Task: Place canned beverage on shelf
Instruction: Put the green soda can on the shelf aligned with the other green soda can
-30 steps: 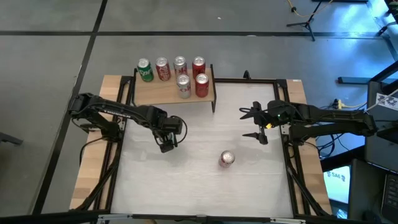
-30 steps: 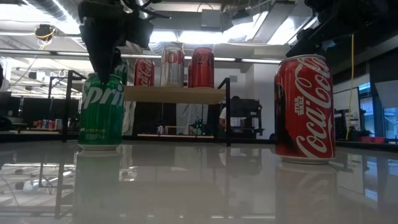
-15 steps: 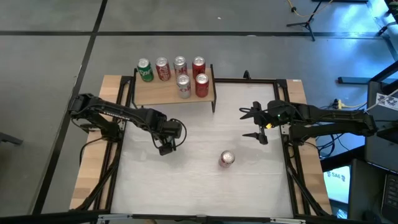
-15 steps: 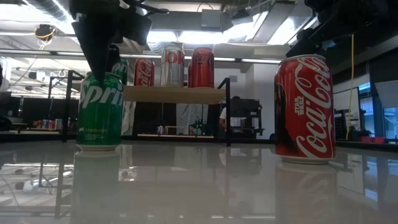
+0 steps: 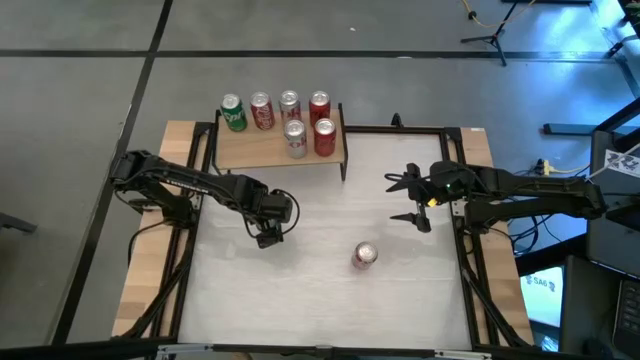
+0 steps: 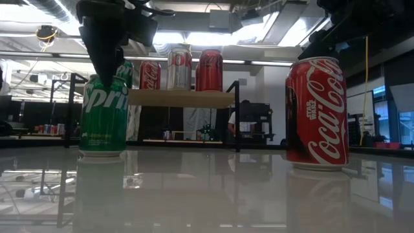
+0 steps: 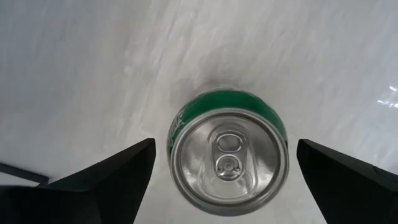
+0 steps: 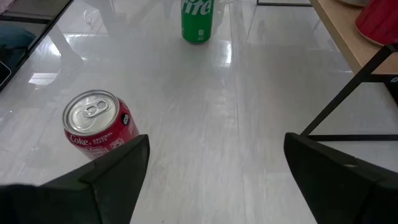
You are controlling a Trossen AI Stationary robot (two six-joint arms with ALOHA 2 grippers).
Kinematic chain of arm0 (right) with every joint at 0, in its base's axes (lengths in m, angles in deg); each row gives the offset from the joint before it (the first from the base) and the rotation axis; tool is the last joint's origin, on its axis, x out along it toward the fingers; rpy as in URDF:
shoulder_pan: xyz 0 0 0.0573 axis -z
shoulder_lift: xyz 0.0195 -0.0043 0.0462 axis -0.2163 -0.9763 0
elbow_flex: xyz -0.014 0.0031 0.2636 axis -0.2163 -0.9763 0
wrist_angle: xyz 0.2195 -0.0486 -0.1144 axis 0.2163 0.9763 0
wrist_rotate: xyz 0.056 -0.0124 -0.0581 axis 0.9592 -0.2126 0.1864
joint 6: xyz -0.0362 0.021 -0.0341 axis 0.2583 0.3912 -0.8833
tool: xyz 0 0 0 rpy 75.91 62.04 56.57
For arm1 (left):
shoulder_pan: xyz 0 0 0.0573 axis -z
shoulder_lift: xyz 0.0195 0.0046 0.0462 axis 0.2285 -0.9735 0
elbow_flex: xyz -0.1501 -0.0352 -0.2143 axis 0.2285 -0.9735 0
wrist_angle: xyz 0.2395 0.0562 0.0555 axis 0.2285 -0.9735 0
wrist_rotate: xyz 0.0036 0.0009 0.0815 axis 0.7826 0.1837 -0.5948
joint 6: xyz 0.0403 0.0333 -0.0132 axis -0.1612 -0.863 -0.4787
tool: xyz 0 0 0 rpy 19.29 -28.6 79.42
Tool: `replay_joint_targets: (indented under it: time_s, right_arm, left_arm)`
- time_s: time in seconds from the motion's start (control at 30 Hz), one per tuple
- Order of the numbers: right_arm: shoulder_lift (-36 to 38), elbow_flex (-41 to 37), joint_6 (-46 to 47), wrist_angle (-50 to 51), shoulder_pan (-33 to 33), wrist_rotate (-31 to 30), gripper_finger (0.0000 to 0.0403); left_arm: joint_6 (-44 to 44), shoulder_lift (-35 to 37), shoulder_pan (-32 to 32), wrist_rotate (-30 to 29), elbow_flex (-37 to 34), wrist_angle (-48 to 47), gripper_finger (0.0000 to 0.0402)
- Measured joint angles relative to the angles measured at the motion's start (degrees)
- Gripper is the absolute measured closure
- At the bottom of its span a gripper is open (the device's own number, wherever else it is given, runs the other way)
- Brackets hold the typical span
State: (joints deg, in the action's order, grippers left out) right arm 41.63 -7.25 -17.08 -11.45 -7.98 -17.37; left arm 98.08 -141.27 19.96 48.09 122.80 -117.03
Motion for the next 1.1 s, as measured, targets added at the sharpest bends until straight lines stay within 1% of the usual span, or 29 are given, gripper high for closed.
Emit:
replay_joint_targets:
  time_s: [0.37, 0.67, 0.8, 1.0, 1.03, 1.1]
  right_arm:
    - [0.0, 0.0, 0.0, 0.0, 0.0, 0.0, 0.0038]
    - [0.0, 0.0, 0.0, 0.0, 0.0, 0.0, 0.0038]
    - [0.0, 0.0, 0.0, 0.0, 0.0, 0.0, 0.0038]
    - [0.0, 0.0, 0.0, 0.0, 0.0, 0.0, 0.0038]
    - [0.0, 0.0, 0.0, 0.0, 0.0, 0.0, 0.0038]
    - [0.0, 0.0, 0.0, 0.0, 0.0, 0.0, 0.0038]
  left_arm:
    - [0.0, -0.1, 0.0, -2.0, 0.0, 0.0, 0.0024]
    - [0.0, -3.1, 0.0, -1.3, -0.1, -0.4, 0.0028]
    - [0.0, -3.0, 0.0, -1.1, -0.1, -0.4, 0.0055]
    - [-1.3, -3.0, 0.0, -0.2, -0.1, -0.6, 0.0121]
    - [-1.7, -2.9, 0.0, 0.0, 0.0, -0.5, 0.0128]
    - [-2.0, -2.4, -0.3, 0.9, 0.1, -0.9, 0.0129]
